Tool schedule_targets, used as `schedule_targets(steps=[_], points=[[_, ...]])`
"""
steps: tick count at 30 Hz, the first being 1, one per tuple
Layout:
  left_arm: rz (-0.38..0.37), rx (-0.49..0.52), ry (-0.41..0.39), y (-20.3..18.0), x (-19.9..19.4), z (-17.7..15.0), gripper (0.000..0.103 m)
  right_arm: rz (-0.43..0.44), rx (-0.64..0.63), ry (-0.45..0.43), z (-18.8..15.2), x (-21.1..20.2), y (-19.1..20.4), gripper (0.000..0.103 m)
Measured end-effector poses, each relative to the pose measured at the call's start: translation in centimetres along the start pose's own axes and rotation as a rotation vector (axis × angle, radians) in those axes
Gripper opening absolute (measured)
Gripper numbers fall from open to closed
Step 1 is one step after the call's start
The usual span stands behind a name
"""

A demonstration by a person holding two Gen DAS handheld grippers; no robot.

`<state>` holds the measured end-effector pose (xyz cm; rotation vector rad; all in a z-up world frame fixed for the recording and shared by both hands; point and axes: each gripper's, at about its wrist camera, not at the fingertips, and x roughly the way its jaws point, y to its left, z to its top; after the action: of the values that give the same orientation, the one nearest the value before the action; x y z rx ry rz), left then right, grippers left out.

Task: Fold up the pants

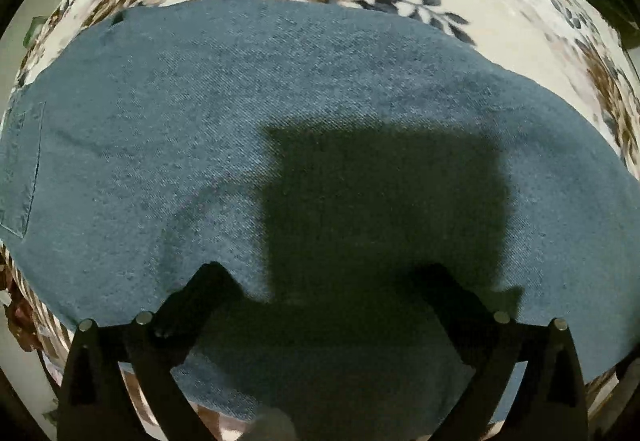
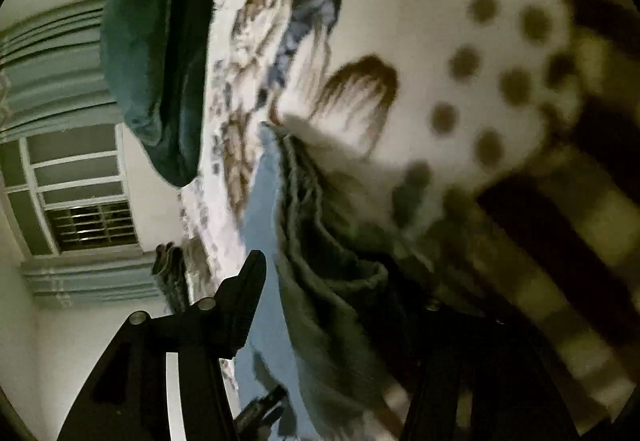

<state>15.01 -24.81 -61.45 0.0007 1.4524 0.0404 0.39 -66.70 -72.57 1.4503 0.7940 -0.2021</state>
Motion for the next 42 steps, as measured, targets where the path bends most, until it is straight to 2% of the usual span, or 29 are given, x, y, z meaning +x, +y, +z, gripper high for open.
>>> schedule_targets(steps=[1,5,11,15,18,21,27,30,33,36,38,39,40,42], points=[[0.001,0.003,0.005,-0.1,-0.1,0.4,0.103,-0.023,-0.009,-0.007,-0.1,0.1,0.3,0.028],[0.054,0.015,-0.016,0.4,-1.7,1.2,0.103,-0.095,-0.082,-0.057,-1.4,-0.8,3.6,0.026],[0.056,-0.045,-0.051,4.5,-6.6,1.1,0.103,-0.149,-0.243,-0.067,-5.8,-2.7,12.2,0.024],[0.076,-0.081,-0.089,8.9,-10.6,0.4,0.103,-0.158,-0.378,-0.018,-11.5,-1.8,19.2,0.023],[0.083,-0.114,-0.122,13.3,-12.7,0.1,0.103,-0.165,-0.488,0.043,-17.3,1.2,24.4,0.023],[0.098,-0.152,-0.145,17.6,-13.8,-0.6,0.103,-0.175,-0.553,0.106,-23.2,4.8,27.5,0.022],[0.120,-0.326,-0.148,29.0,-13.9,-2.7,0.103,-0.223,-0.642,0.197,-35.7,12.9,30.4,0.022],[0.140,-0.403,-0.137,34.1,-12.9,-3.8,0.103,-0.264,-0.674,0.233,-41.0,17.6,30.4,0.022],[0.172,-0.476,-0.129,39.1,-11.5,-4.7,0.103,-0.350,-0.713,0.259,-45.8,22.6,29.4,0.022],[0.195,-0.538,-0.116,43.5,-10.0,-5.6,0.103,-0.494,-0.748,0.294,-49.0,27.0,26.9,0.022],[0.202,-0.572,-0.112,45.7,-9.2,-6.1,0.103,-0.573,-0.767,0.330,-50.3,28.6,25.7,0.027],[0.205,-0.589,-0.108,46.6,-8.9,-6.3,0.103,-0.581,-0.795,0.330,-50.3,29.0,25.5,0.033],[0.206,-0.600,-0.106,47.1,-8.7,-6.4,0.103,-0.576,-0.830,0.336,-50.7,29.1,25.6,0.044],[0.210,-0.621,-0.101,48.0,-8.2,-6.6,0.103,-0.612,-0.908,0.372,-52.0,29.2,26.0,0.050]])
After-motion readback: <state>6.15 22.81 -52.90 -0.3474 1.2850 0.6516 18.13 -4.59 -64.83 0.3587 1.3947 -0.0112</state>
